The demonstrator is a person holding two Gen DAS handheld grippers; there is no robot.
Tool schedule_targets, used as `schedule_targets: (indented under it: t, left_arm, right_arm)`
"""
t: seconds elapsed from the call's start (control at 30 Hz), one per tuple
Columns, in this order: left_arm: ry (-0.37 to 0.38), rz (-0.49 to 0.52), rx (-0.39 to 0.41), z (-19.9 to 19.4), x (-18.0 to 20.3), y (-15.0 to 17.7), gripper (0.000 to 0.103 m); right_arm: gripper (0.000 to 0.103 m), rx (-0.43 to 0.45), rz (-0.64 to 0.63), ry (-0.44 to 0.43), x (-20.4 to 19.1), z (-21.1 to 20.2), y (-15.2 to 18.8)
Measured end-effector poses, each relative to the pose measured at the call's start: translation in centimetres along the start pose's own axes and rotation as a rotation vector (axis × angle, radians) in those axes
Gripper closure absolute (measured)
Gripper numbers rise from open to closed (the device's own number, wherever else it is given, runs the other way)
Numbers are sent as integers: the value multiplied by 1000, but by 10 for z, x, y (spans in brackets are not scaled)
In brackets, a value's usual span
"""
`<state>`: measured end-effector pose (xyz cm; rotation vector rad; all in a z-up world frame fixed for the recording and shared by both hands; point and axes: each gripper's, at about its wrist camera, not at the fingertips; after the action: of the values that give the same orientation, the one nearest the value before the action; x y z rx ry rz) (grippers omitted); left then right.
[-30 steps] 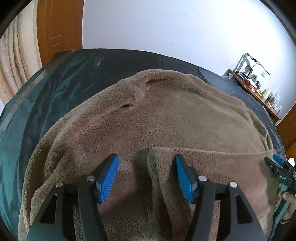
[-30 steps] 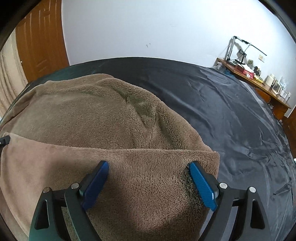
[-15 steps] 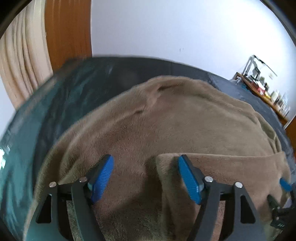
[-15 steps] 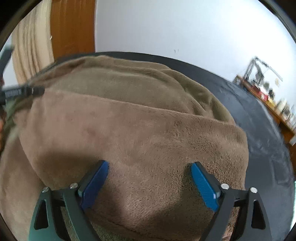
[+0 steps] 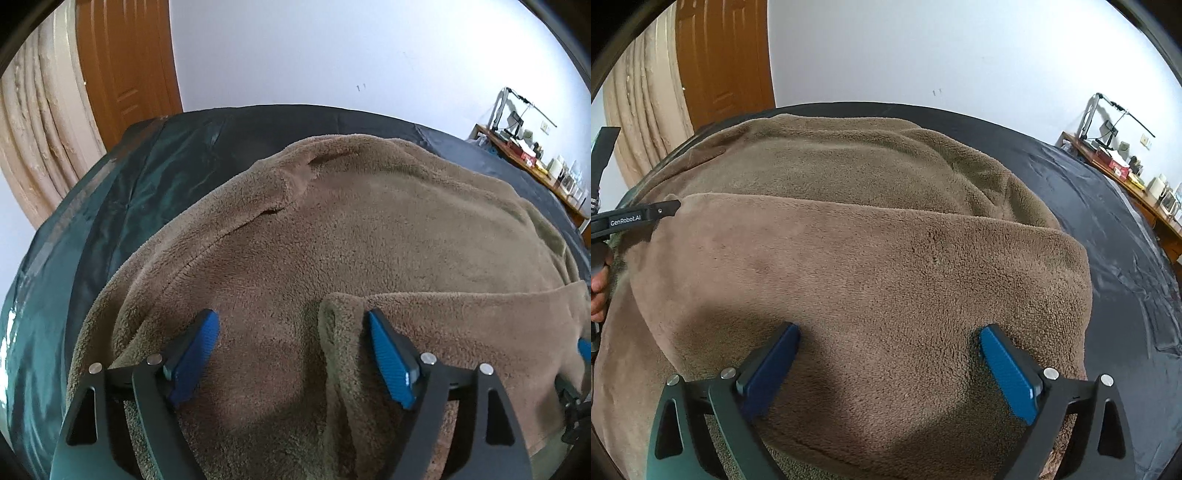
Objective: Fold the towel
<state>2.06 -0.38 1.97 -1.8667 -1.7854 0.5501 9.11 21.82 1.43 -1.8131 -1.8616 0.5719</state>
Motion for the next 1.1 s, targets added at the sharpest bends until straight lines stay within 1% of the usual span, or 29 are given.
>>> schedule_targets:
  t: [0.03,0.07,0.1,0.2,0.27,0.33,0.37,0.4,0.43,0.47,0.57,0.67,0.7,0.73,0.87,1.03,1.1]
  left_arm:
    - [6,-15,-4,-3,-3,0,19]
    - [10,-29,6,-11,-6,0,19]
    - [15,-40,25,-21,-8,1,19]
    - [23,24,21,-25,2,7,18]
    - [28,75,12,-25,10,12,17]
    - [34,127,4,-24,18,16,17]
    - [36,153,0,-24,23,18,17]
    - [37,166,-33,-16,25,22,17]
    - [41,158,-43,-11,25,24,15]
    - [46,142,-31,-9,23,25,13]
    - [71,98,-56,-5,16,21,10]
    - [52,94,-57,-1,20,20,5]
    - [45,89,-56,2,22,18,1]
    - [40,81,-54,4,25,16,0]
    - [23,69,-29,8,33,15,0]
    - [55,51,-21,0,25,25,0]
    - [53,55,-27,-3,26,29,0]
  right_arm:
    - [3,1,4,-7,1,0,0]
    - [3,4,13,-16,3,-1,0]
    - [3,13,25,-7,5,-4,1]
    - [3,56,70,46,13,-21,7]
    - [3,90,99,58,18,-35,13]
    - [3,69,105,66,21,-35,18]
    - [2,37,80,66,20,-28,20]
    - [1,1,52,65,18,-20,23]
    - [1,-2,46,56,19,-19,23]
    - [1,-12,37,47,21,-18,21]
    - [1,-10,6,24,25,-15,19]
    - [1,-12,-20,12,32,-11,13]
    - [1,-13,-27,13,36,-9,11]
    - [1,-12,-24,12,39,-6,9]
    - [1,-4,-14,5,50,-1,8]
    - [1,4,-18,12,46,-4,12]
    - [1,5,-19,13,46,-3,12]
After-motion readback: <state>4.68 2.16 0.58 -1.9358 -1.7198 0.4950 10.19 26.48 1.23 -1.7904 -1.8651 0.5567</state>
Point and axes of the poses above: each gripper's, at about its wrist camera, not at the fingertips, and z roughly the way its jaws point, x to its right, y to its underside
